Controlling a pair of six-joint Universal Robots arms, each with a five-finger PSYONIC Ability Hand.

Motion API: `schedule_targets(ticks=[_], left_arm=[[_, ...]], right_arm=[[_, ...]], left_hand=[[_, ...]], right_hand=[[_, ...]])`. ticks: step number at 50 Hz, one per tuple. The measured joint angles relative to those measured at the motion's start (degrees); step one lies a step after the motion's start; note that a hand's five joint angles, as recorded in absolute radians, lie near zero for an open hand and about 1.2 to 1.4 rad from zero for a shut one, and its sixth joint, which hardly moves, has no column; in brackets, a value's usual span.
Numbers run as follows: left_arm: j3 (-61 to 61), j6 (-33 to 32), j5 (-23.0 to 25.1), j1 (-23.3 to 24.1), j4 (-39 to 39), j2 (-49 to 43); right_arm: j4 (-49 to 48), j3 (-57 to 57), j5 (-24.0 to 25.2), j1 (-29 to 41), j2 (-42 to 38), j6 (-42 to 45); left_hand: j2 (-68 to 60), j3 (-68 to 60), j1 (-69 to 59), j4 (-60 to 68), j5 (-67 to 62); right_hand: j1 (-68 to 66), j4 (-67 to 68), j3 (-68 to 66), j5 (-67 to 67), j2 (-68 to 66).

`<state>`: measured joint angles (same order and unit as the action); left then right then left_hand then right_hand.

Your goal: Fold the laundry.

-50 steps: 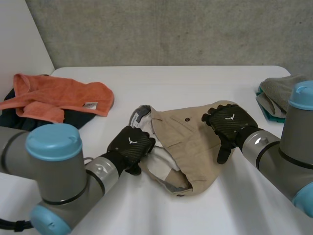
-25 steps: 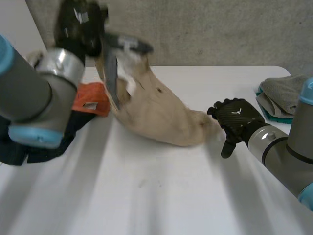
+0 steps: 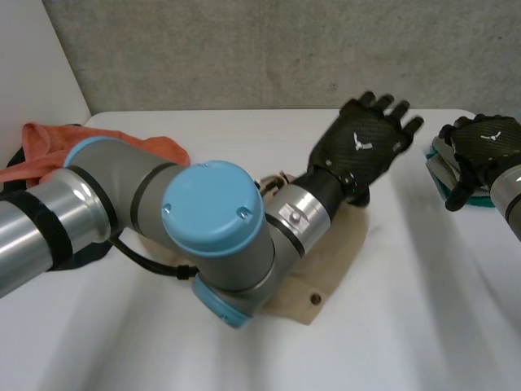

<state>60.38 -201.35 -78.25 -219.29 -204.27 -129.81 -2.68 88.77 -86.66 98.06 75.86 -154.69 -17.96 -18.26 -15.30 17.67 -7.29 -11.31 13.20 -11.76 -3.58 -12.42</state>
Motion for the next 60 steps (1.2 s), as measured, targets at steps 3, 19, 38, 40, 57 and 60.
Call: schedule_targets(ticks=[3,19,38,40,57,60], left_arm=[[1.2,1.0,0.1,0.7,1.7,1.0],[20.9,0.7,-5.9,-18.3,10.5,23.7],[8.6,-3.1,10.1,-31.2,22.2,6.1],[6.3,-3.7,12.0,-30.8,22.8,3.2],[-0.3,-11.8,7.1,-26.3,23.3,-7.2],[-0.1,-13.0,4.4,-25.9,23.4,-6.2]], right_arm=[[0.2,-0.7,0.3,-0.5,-0.2,0.0],[13.2,-7.8,5.7,8.1,-1.1,-2.5],[14.8,-22.9,2.6,15.0,-23.8,-16.0],[13.7,-24.1,2.2,15.1,-26.1,-15.8],[12.8,-26.5,3.1,15.1,-30.9,-11.7],[12.8,-26.4,3.2,15.1,-28.8,-10.0]], left_hand=[[4.9,5.1,2.0,-4.8,4.5],[4.8,5.0,1.8,-4.7,4.3],[3.4,4.0,1.3,-3.2,2.5],[3.4,4.0,1.3,-3.2,2.5],[-50.0,-49.4,-48.4,50.7,-48.1],[-50.0,-49.4,-48.4,50.7,-48.1]], right_hand=[[0.0,0.0,0.0,0.0,0.0],[0.0,0.0,0.0,0.0,0.0],[0.0,0.0,0.0,0.0,0.0],[0.0,0.0,-0.1,0.0,0.0],[-42.6,54.3,-55.5,-51.4,-54.6],[-44.6,54.6,-55.9,-51.6,-54.6]])
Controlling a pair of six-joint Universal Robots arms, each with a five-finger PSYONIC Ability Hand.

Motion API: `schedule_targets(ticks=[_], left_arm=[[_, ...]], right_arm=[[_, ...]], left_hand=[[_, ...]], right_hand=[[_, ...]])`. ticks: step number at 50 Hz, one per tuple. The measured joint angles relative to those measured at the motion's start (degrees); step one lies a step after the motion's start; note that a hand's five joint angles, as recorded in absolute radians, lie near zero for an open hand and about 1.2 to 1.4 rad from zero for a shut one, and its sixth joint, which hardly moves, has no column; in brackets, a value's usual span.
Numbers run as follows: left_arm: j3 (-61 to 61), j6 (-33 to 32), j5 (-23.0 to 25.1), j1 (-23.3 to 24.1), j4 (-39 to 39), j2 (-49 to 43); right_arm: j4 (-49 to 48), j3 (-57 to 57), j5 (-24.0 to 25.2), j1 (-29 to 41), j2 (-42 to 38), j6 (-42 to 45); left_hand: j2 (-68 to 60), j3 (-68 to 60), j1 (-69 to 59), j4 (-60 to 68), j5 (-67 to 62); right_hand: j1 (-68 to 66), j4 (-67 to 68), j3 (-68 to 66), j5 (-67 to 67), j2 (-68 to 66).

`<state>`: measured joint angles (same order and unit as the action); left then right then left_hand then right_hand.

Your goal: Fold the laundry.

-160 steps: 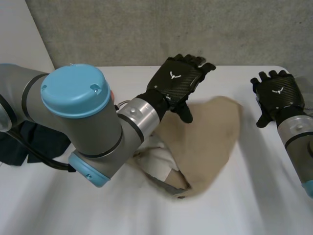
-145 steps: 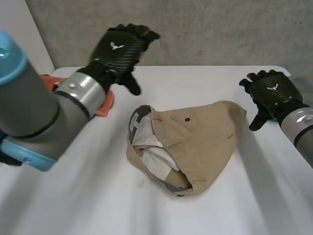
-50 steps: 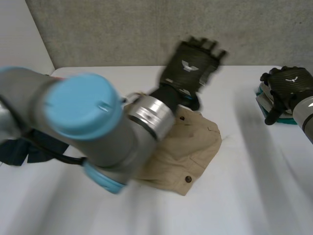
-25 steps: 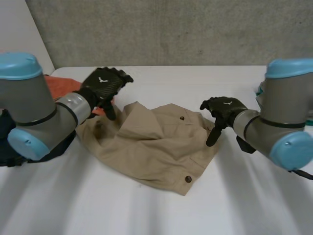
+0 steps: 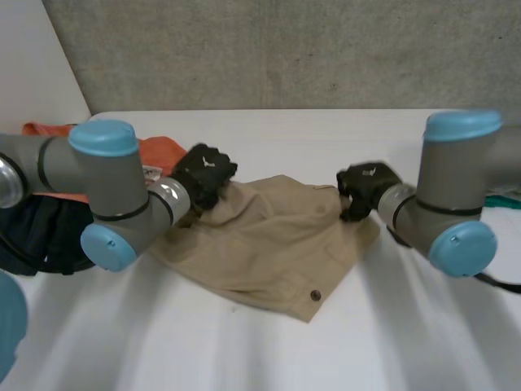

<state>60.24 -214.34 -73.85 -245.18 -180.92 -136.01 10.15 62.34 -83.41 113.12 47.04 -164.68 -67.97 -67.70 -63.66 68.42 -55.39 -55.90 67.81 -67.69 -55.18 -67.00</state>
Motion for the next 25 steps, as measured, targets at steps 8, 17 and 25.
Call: schedule_targets(ticks=[8,17,25], left_arm=[[7.4,-2.5,-8.6,1.1,0.2,15.3],[19.3,0.9,-10.1,1.2,0.3,34.0],[20.2,4.2,-9.7,0.5,-0.1,32.2]], right_arm=[[1.2,2.2,-0.4,-0.1,15.1,13.3],[7.0,3.7,-0.6,0.0,26.3,21.2],[12.3,1.3,-0.1,0.4,22.1,21.4]], left_hand=[[-0.3,-0.3,-0.3,0.1,-0.6],[-0.4,-0.3,-0.3,0.2,-0.6],[-0.4,-0.3,-0.3,0.3,-0.6]], right_hand=[[-0.1,0.0,0.0,0.0,0.0],[-0.1,0.0,0.0,0.0,0.0],[-0.1,0.1,0.0,0.0,0.0]])
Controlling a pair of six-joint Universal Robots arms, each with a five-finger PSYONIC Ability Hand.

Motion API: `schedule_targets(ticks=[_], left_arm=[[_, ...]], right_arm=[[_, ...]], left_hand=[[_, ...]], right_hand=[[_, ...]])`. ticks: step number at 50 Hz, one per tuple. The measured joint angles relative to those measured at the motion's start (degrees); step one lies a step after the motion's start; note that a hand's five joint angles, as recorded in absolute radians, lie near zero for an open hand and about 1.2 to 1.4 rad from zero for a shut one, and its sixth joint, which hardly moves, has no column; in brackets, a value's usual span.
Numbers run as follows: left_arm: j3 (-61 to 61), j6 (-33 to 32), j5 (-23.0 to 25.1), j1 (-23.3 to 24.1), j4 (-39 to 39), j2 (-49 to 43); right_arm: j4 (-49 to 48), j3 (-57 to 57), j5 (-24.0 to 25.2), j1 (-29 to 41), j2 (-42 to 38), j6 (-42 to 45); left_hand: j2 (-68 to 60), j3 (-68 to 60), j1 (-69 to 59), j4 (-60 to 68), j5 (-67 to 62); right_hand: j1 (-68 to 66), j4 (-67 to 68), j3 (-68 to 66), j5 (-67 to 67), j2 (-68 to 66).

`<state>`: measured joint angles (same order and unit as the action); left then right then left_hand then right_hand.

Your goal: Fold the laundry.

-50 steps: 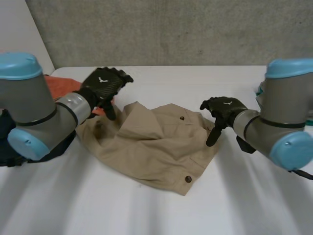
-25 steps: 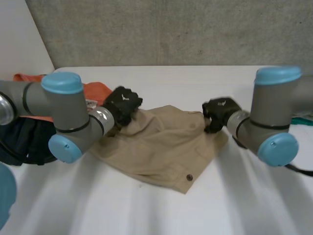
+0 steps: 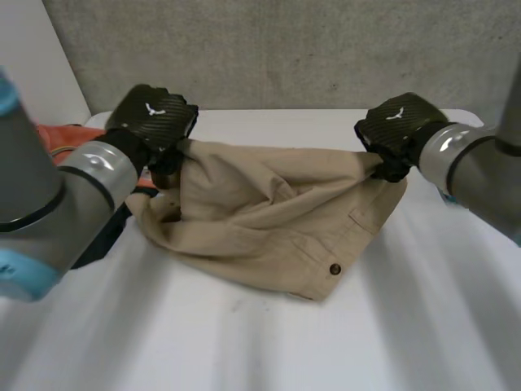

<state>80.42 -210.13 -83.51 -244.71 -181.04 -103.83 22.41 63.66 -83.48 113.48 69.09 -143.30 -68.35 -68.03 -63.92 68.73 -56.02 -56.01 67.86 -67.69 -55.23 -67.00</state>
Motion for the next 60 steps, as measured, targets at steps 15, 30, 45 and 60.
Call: schedule_targets(ticks=[15,30,45,60], left_arm=[[-34.5,-10.6,0.2,-0.3,-28.2,-20.6],[-14.2,-4.6,4.2,-0.2,-36.7,-9.4],[23.6,-4.7,8.1,5.2,-31.5,-3.9],[25.8,-3.8,0.8,3.2,-10.9,8.8]], right_arm=[[-44.6,-15.1,-3.8,1.5,-11.8,-0.8],[-47.1,-4.8,-4.4,3.5,-4.2,-0.6],[-26.6,23.7,-4.2,2.9,-0.7,-0.6],[-26.2,32.0,-3.5,2.5,4.8,-1.0]], left_hand=[[-0.1,-0.2,0.0,0.0,0.0],[-0.1,-0.2,-0.1,0.0,-0.8],[0.1,0.0,-0.1,-0.2,-0.7],[41.7,41.3,37.9,-42.6,39.9]], right_hand=[[0.0,0.2,0.0,0.0,0.0],[0.0,0.3,0.0,-1.5,0.0],[-1.2,0.3,0.0,-1.5,-0.4],[-1.4,0.3,0.0,-1.5,-0.4]])
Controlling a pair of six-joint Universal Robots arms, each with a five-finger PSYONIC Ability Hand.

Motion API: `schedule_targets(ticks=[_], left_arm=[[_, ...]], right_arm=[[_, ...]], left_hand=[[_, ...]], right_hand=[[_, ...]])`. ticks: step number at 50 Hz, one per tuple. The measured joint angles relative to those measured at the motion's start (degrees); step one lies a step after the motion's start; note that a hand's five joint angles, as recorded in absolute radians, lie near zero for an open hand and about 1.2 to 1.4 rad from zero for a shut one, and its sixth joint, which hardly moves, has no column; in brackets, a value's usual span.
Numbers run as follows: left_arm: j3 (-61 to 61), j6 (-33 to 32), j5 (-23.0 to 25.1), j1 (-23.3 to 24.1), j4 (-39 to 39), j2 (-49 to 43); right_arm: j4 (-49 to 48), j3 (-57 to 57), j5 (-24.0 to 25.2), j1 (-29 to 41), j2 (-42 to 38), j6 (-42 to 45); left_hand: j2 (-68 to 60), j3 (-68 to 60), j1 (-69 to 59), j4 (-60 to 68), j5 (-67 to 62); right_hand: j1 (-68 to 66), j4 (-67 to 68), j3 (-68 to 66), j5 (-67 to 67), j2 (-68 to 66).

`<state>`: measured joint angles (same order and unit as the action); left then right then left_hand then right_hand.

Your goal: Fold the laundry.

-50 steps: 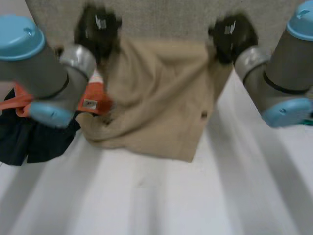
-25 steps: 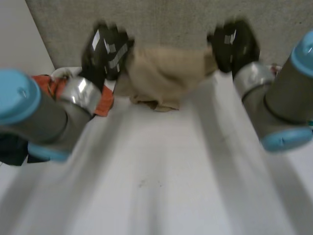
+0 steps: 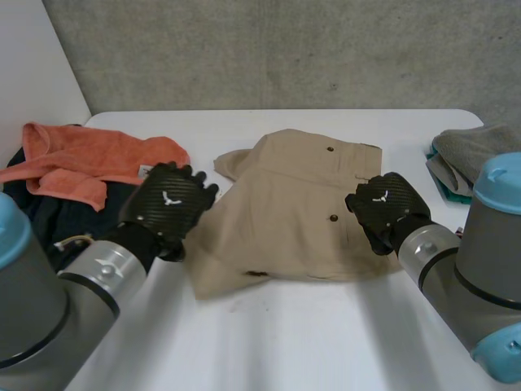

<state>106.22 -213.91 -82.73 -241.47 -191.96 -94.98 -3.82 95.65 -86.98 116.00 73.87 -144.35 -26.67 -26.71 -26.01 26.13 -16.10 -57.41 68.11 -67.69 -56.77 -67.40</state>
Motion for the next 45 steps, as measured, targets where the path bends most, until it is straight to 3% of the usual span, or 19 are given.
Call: schedule_targets(ticks=[4,5,8,12,19,20,26,36,45], left_arm=[[0.1,1.1,-2.1,-0.2,2.1,2.1],[0.2,2.2,-3.0,0.0,2.7,2.6],[0.3,5.9,-4.4,0.6,3.5,2.8],[0.0,11.8,-5.9,1.8,3.8,1.2],[-1.3,19.5,-8.5,3.4,4.5,-5.3],[-1.7,21.4,-9.2,4.2,4.9,-7.5],[-2.5,24.0,-10.0,6.0,5.4,-12.5],[-5.9,24.0,-12.6,7.3,4.6,-19.4],[-9.2,23.2,-16.2,7.5,0.7,-23.6]], right_arm=[[-0.1,1.3,0.1,0.0,0.6,-0.1],[-0.1,1.7,0.1,-0.1,0.7,-0.2],[-0.1,2.3,0.6,-0.5,0.7,-0.6],[0.1,3.0,2.7,-3.0,0.6,-1.0],[0.3,4.3,10.0,-8.4,0.1,-0.2],[0.3,4.6,13.7,-11.0,-0.4,0.3],[-0.1,4.2,20.3,-16.2,-4.1,1.2],[-3.0,2.9,22.0,-17.7,-9.0,5.7],[-6.6,1.4,21.6,-17.1,-12.4,7.1]], left_hand=[[5.2,5.1,4.3,-5.1,5.2],[6.3,6.2,4.9,-6.0,6.2],[6.8,6.9,5.5,-6.6,6.9],[6.8,6.9,5.5,-6.6,6.9],[5.2,5.2,5.0,-4.7,4.4],[4.8,4.8,4.5,-4.2,4.0],[4.2,4.2,4.0,-3.9,3.6],[-3.9,-3.7,-5.0,4.4,-4.4],[-28.9,-27.5,-29.5,29.4,-28.9]], right_hand=[[2.5,-2.1,2.9,2.0,2.9],[18.1,-18.7,18.8,18.0,20.2],[30.7,-36.8,36.5,35.7,36.3],[35.2,-43.1,42.7,41.9,41.8],[35.5,-43.9,43.2,42.4,41.9],[35.5,-43.9,43.2,42.4,41.9],[35.5,-43.7,43.1,42.2,41.9],[33.5,-39.9,39.7,39.2,40.7],[28.4,-34.1,33.5,34.4,33.3]])
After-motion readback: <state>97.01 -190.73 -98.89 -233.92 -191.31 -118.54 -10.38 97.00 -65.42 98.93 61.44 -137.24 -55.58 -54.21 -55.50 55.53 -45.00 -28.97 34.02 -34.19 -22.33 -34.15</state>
